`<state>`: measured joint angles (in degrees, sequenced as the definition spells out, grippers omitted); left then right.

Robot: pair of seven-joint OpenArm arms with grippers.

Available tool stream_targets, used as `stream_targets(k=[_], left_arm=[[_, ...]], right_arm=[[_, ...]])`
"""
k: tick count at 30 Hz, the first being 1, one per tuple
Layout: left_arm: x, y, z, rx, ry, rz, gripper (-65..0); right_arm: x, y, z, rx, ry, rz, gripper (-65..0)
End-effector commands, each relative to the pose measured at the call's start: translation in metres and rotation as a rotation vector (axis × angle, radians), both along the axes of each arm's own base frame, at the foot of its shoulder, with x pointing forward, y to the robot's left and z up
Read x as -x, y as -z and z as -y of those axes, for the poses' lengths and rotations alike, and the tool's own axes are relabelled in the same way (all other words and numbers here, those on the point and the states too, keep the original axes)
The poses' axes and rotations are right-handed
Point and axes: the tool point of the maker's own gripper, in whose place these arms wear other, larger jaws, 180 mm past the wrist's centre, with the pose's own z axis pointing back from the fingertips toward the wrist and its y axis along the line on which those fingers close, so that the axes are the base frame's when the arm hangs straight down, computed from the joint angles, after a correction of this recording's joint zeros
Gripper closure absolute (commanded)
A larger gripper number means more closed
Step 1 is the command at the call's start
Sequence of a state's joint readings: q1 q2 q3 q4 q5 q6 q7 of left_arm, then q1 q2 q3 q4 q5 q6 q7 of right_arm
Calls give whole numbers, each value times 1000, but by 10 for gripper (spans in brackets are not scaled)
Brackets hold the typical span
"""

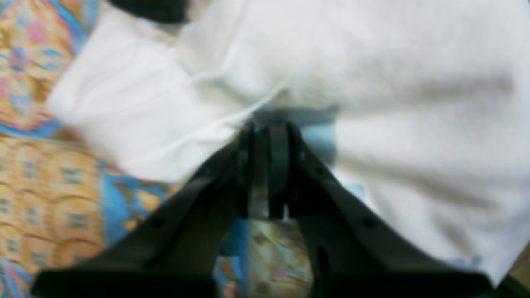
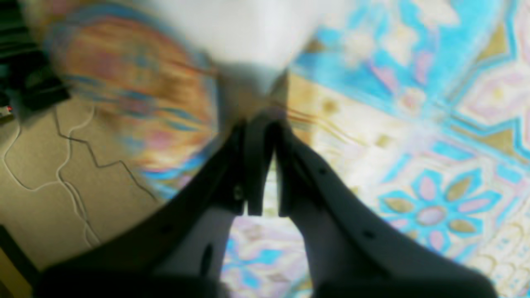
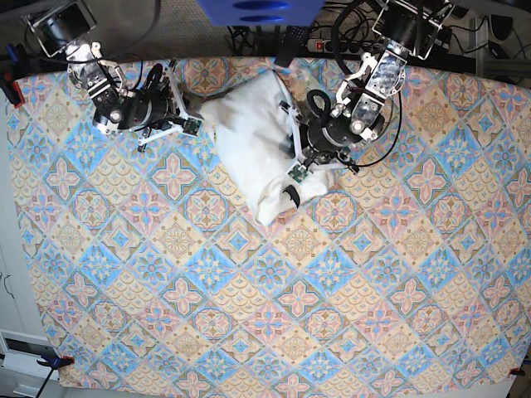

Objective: Fold the T-shirt properly
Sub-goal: 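Drag the folded bundle with both grippers toward the right gripper's side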

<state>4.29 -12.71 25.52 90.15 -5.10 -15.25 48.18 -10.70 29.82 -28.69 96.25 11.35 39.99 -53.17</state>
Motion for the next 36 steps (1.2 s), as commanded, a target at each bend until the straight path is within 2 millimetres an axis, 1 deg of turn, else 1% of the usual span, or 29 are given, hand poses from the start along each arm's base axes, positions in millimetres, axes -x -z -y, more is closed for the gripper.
stream_targets(k=[1,2,4,5,6,7,9,11,13,16,18,20,21,23,25,28,29,32,33,35,36], left_arm=[[-10,-11,2,20,-6,40,-49],[-12,-14,2,24,-8,47,-49],[-17,-28,3,39,-7,85,-49],[-17,-33,-1,46,-23,98,-49],[-15,-36,-7,50,-47,103,-48],[-14,-37,-17,50,-83,104,-48],[-12,-36,-38,41,-146,102,-48],[-8,-31,-56,27,-203,85,-48],[-2,-29,-75,14,-269,79,-48],[-5,-30,-102,0,-375,86,-48],[-6,-24,-110,-3,-416,71,-48],[-17,-22,-102,24,-434,69,-48],[-24,-19,-98,34,-442,63,-48],[-31,-9,-92,46,-452,34,-48],[-41,0,-80,73,-460,10,-48],[-56,6,-59,132,-471,26,-48],[-57,11,-53,145,-473,16,-48],[-62,19,-25,173,-431,-5,-48],[-63,19,-18,180,-417,-7,-48],[-64,16,1,203,-391,-8,-48],[-64,15,5,210,-389,-8,-48]], right_arm=[[-12,-15,4,-1,6,52,-42],[-14,-22,4,-3,10,74,-42],[-18,-40,-2,-24,7,126,-42],[-17,-49,-6,-38,2,148,-42],[-16,-54,-9,-50,-1,160,-42],[-12,-58,-12,-59,-5,165,-42],[1,-55,-14,-66,-11,141,-42],[0,-57,-20,-79,-14,146,-42],[0,-59,-37,-120,-18,146,-42],[-1,-63,-62,-178,-32,152,-42],[-1,-66,-80,-215,-52,156,-42],[-1,-69,-94,-241,-79,158,-42],[-1,-71,-102,-255,-94,161,-42],[-1,-75,-114,-279,-109,166,-42],[-3,-78,-123,-302,-107,171,-42],[-8,-82,-127,-313,-109,185,-42],[-8,-83,-130,-318,-107,186,-42],[-13,-88,-138,-340,-103,199,-42],[-13,-88,-139,-343,-101,198,-42],[-20,-92,-144,-357,-97,213,-42],[-22,-94,-147,-364,-95,217,-42]])
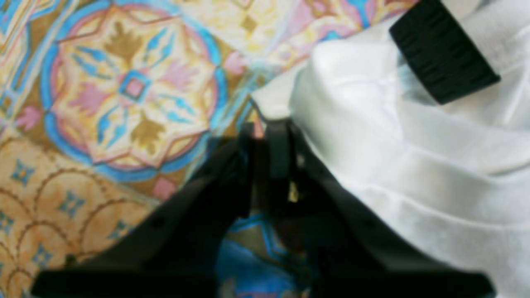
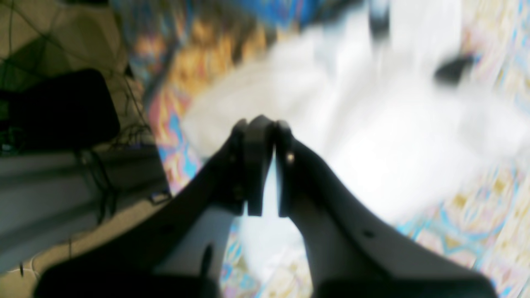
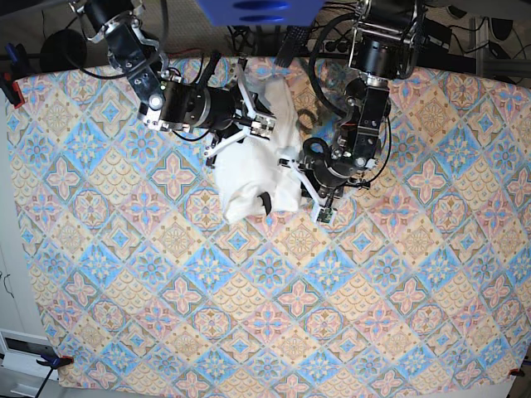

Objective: Fold the T-shirt properly
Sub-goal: 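Drag the folded bundle with both grippers toward the right gripper's side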

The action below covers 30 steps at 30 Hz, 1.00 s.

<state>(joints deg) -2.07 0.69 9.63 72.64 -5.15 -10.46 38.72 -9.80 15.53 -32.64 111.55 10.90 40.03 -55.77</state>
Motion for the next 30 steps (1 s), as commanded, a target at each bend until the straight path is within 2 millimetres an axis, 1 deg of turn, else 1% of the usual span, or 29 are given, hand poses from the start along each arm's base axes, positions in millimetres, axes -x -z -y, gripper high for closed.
stream_targets(k=[1,3,4,5,6,9,11,13,14,16,19,22,24,25,27,28,30], left_arm=[[-2,-6,9,22,9,8,-48],[-4,-12,7,21,8,26,-48],[-8,-17,2,15,3,45,-48],[-10,-21,-9,7,-12,60,-48],[-8,-24,-19,-1,-29,69,-48],[-8,-43,-62,-28,-118,129,-48],[-1,-53,-93,-55,-180,159,-48],[8,-64,-119,-76,-242,186,-49],[14,-69,-128,-77,-268,195,-49],[26,-80,-154,-83,-326,214,-49],[42,-90,-177,-61,-386,225,-49],[54,-98,-191,-36,-415,233,-49],[59,-102,-196,-28,-426,238,-49],[63,-102,-199,-25,-435,236,-49],[67,-102,-207,-31,-446,232,-49],[67,-104,-211,-33,-453,234,-49],[71,-103,-215,-28,-466,229,-49]], right_arm=[[-6,-10,-7,-40,1,23,-42],[-13,-14,-14,-58,3,33,-42],[-17,-14,-15,-58,6,36,-42],[-21,-14,-16,-56,6,38,-42],[-24,-14,-17,-57,7,40,-42],[-32,-15,-28,-80,16,35,-42],[-38,-11,-35,-88,23,18,-42],[-43,-5,-43,-93,27,-5,-42],[-43,-3,-48,-96,23,-16,-42],[-43,4,-59,-94,7,-42,-42],[-50,10,-78,-104,-9,-72,-42],[-54,16,-100,-124,-7,-123,-42],[-52,27,-104,-115,-3,-163,-42],[-49,35,-104,-116,2,-185,-42],[-49,42,-104,-126,10,-205,-42],[-49,47,-101,-119,17,-218,-42],[-47,63,-82,-74,30,-237,-42]])
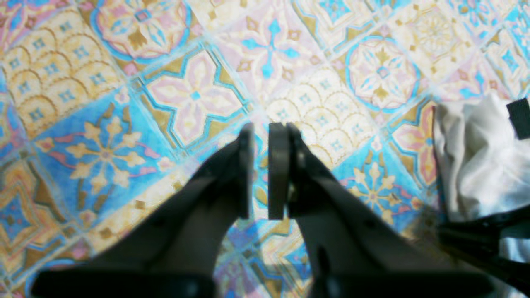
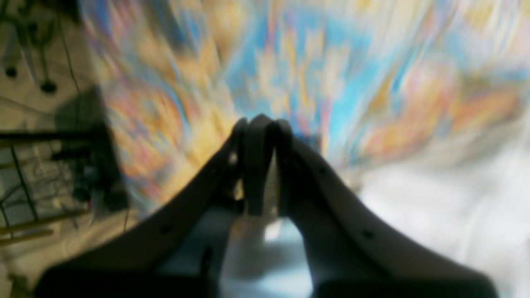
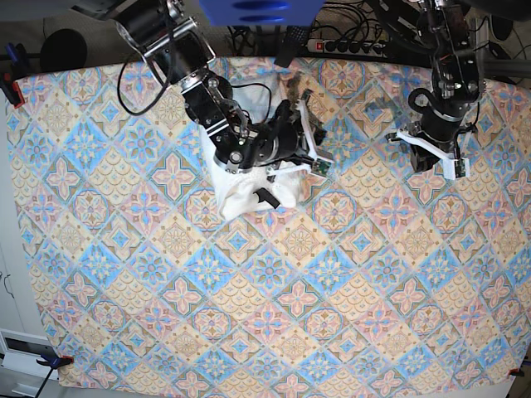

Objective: Fold the T-shirt properly
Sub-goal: 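Drag the folded bundle with both grippers toward the right gripper's side, then press and square the bundle's edges with the right gripper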

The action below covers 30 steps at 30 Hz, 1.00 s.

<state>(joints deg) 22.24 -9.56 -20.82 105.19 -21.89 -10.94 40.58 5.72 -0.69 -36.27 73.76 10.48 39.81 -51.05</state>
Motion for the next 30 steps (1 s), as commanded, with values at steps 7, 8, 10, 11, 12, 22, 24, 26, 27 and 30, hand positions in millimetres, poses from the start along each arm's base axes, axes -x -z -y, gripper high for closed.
stream_targets(k=[7,8,10,11,12,22,24,26,27,30], left_arm=[[-2,-9,0,1,7,36,-49],[-2,-9,0,2,7,36,-49],[-2,-9,1,7,7,36,-49],[-2,-9,2,7,8,36,-49],[-2,-9,2,9,7,36,-49],[-3,-5,17,26,45,30,-49],[-3,-5,17,26,45,30,-49],[-3,-5,17,26,45,30,-49],[-3,-5,17,26,45,30,-49],[-3,-5,17,26,45,30,-49]], right_arm=[[-19,15,54,142,-3,80,-42],[-23,18,68,171,13,86,-42],[-32,21,91,201,55,89,-42],[-36,22,101,210,78,89,-42],[-37,24,113,224,102,85,-42],[-61,22,195,310,264,98,-42],[-63,22,208,333,271,103,-42],[-71,17,217,343,276,124,-42],[-78,13,224,347,282,140,-42],[-87,7,237,366,289,163,-42]])
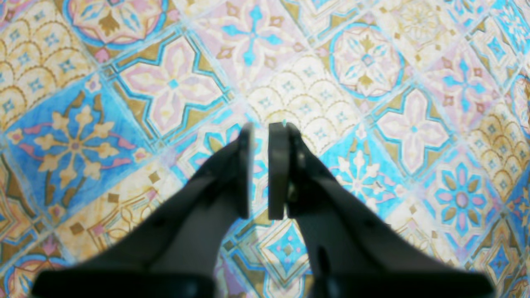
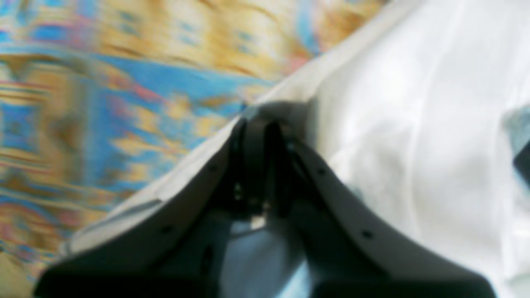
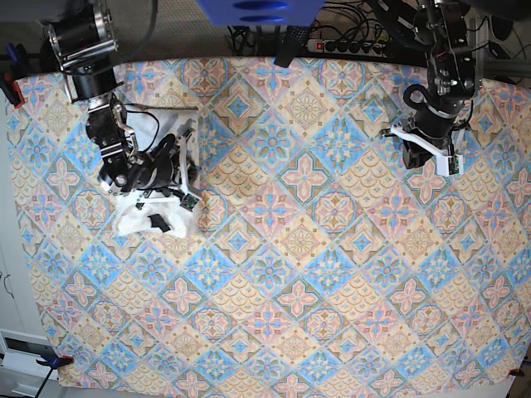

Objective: Fold the T-shirt properly
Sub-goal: 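Press and square the bundle's edges with the right gripper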

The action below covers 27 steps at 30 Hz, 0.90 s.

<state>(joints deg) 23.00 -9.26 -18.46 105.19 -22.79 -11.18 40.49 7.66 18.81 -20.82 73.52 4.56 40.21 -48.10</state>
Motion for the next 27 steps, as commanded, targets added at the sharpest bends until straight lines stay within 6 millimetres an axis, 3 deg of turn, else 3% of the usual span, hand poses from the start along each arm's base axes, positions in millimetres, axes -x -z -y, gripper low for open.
stream_targets(k=[1,8,11,15,19,22,27], left_arm=[[-6,-11,-1,-9,6,43,-49],[-7,-9,11,4,35,38,-49],[-7,-8,11,6,34,37,-49],[-7,-8,11,4,34,36,-49],[-7,-8,11,4,34,36,-49],[-7,-8,11,4,34,36,-49],[-7,-8,11,5,36,36,-49]], right_arm=[[-13,-10,11,20,10,33,-42],[-27,-26,6,18,-4,84,-42],[-37,-51,-4,26,-39,155,-42],[-26,-77,-14,37,-65,220,-42],[-12,-93,7,58,8,256,-42],[5,-86,27,66,71,231,-42],[12,-76,49,60,144,206,-42]])
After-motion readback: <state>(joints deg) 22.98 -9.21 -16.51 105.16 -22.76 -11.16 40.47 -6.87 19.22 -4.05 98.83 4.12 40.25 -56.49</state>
